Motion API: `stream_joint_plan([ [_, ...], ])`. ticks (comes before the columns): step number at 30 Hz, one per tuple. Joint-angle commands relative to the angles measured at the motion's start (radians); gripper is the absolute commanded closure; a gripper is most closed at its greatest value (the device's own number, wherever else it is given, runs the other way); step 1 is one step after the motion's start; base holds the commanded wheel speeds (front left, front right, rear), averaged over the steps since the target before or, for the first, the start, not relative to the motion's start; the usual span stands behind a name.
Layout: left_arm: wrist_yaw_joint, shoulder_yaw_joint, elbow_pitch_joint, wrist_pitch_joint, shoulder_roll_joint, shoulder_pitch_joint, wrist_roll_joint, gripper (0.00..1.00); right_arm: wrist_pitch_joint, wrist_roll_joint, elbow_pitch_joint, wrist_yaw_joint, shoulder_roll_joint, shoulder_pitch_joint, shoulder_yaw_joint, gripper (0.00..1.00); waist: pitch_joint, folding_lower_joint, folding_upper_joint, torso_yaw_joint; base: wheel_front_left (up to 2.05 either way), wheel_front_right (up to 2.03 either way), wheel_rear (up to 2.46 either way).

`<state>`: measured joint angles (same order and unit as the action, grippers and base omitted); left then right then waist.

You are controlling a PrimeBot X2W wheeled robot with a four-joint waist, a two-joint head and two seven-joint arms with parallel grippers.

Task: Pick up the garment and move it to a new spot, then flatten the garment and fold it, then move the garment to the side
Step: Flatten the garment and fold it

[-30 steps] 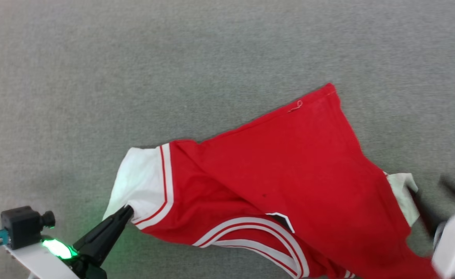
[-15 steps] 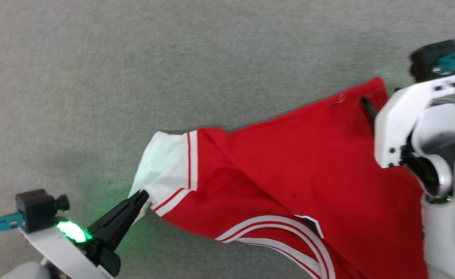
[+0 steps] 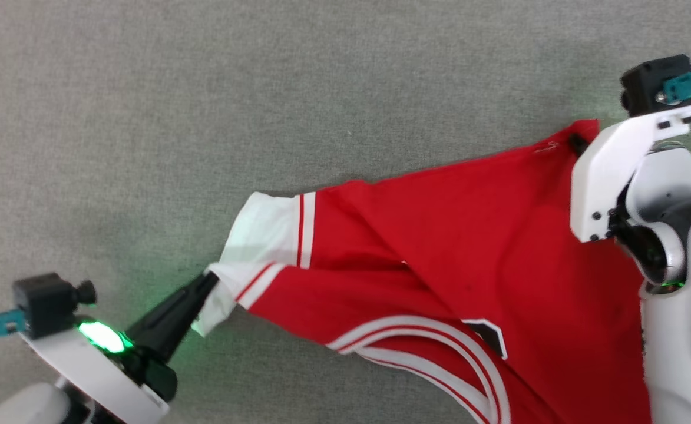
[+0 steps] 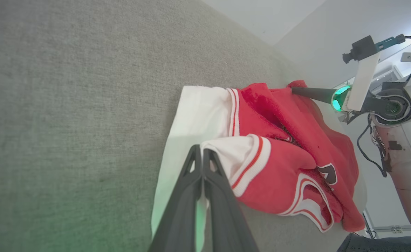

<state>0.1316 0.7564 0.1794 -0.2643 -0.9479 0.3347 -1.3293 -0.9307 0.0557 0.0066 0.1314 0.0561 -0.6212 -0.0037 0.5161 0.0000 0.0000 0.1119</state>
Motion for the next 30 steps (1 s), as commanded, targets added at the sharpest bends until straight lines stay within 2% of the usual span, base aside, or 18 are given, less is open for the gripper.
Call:
stream_joint_plan([
  [1,-0.002,-0.017,-0.002,0.001,-0.008,0.008,-0.006,1.0,0.022,0.004,0.012,-0.001,0.005,0.017,-0.029,1.0,-0.014,0.0,0.0,-0.01,0.0,0.0,0.0],
  [8,-0.002,-0.044,0.017,0.001,-0.077,0.141,-0.04,1.0,0.156,-0.01,-0.005,-0.001,-0.004,-0.104,-0.171,1.0,-0.047,0.0,0.0,-0.03,0.0,0.0,0.0],
  [11,-0.002,-0.038,0.021,0.01,-0.118,0.262,-0.087,1.0,0.203,-0.014,0.0,-0.001,-0.005,-0.193,-0.23,1.0,-0.042,0.0,0.0,-0.043,0.0,0.0,0.0],
  [14,-0.002,-0.056,-0.014,0.064,-0.124,0.417,-0.16,1.0,0.246,-0.032,0.01,-0.001,-0.006,-0.302,-0.279,1.0,-0.018,0.0,0.0,-0.053,0.0,0.0,0.0],
  [19,-0.002,-0.14,-0.154,0.202,-0.073,0.707,-0.258,1.0,0.323,-0.084,0.036,-0.002,-0.003,-0.513,-0.342,1.0,0.039,0.0,0.0,-0.069,0.0,0.0,0.0],
  [22,-0.003,-0.201,-0.265,0.251,-0.028,0.883,-0.27,1.0,0.371,-0.122,0.063,-0.002,-0.001,-0.641,-0.37,1.0,0.07,0.0,0.0,-0.078,0.0,0.0,0.0],
  [26,-0.003,-0.281,-0.409,0.254,0.034,1.087,-0.275,1.0,0.438,-0.173,0.101,-0.003,0.002,-0.786,-0.393,1.0,0.095,0.0,0.0,-0.088,0.0,0.0,0.0],
  [30,-0.005,-0.314,-0.468,0.246,0.063,1.204,-0.25,1.0,0.505,-0.213,0.163,-0.005,0.005,-0.889,-0.427,1.0,0.1,0.0,0.0,-0.089,0.0,0.0,0.0],
])
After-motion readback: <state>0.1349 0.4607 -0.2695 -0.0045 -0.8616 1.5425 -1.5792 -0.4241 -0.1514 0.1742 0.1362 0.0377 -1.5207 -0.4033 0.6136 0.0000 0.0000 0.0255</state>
